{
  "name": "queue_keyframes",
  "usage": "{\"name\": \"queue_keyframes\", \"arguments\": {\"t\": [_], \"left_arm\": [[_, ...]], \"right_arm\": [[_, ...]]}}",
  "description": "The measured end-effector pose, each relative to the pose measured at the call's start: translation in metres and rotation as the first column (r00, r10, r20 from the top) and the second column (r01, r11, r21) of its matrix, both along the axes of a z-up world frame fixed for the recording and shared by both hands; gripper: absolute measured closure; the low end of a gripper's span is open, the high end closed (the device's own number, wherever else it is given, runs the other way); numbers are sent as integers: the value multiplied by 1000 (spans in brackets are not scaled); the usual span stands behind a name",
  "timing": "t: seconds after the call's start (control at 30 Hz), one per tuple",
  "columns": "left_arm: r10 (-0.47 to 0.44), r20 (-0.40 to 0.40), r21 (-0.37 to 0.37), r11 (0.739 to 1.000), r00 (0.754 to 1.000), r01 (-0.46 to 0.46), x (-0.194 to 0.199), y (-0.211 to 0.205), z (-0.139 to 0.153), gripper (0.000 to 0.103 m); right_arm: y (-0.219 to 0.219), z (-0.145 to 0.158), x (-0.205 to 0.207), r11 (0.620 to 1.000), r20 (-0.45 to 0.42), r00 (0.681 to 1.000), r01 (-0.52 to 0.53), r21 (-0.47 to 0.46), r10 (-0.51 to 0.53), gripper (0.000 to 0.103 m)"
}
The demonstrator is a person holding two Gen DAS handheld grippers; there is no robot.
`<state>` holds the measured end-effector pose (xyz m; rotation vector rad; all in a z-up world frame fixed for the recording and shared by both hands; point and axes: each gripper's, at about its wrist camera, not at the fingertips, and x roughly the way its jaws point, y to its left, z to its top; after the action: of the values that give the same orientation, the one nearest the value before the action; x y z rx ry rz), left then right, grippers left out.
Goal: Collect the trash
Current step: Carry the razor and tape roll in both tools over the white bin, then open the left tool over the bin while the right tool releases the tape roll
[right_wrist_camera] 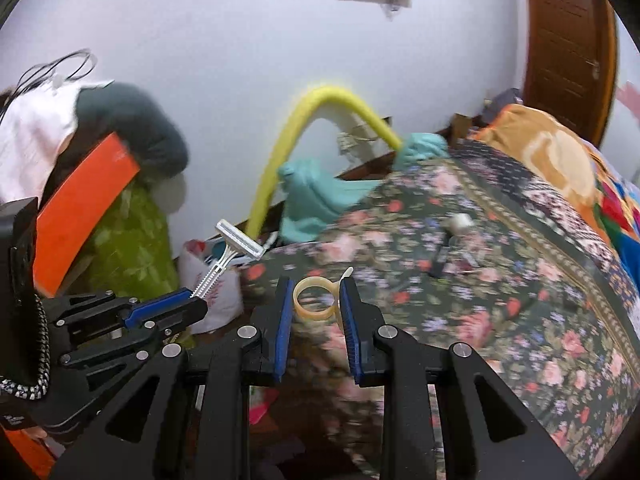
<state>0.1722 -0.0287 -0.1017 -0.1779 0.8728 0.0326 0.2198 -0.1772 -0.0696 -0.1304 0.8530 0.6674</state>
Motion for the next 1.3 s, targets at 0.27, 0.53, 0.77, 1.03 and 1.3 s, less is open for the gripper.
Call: {"name": "queue_keyframes", "arguments": {"t": [0.27,0.53,0.77,1.03,1.3], "left_arm": [[157,-84,-12,987,984,-158,-43,63,-35,95],[246,-181,-21,967,952,-254,-68,107,-80,95],[294,-290,-26,949,911,-314,-81,135,-132,95],[351,-394,-37,917,849,-396,-99,160,-184,95],[370,-449,-59,896,813,-440,-107,179,-209,95]], "right_arm": [[71,-27,-28,986,-46,985,-167,-23,166,81],[129,-66,-46,955,-123,951,-292,-47,285,81],[172,-108,-60,918,-206,909,-386,-88,363,81],[205,-159,-67,883,-338,849,-461,-94,407,81],[230,-202,-67,864,-442,802,-492,-106,402,81]]}}
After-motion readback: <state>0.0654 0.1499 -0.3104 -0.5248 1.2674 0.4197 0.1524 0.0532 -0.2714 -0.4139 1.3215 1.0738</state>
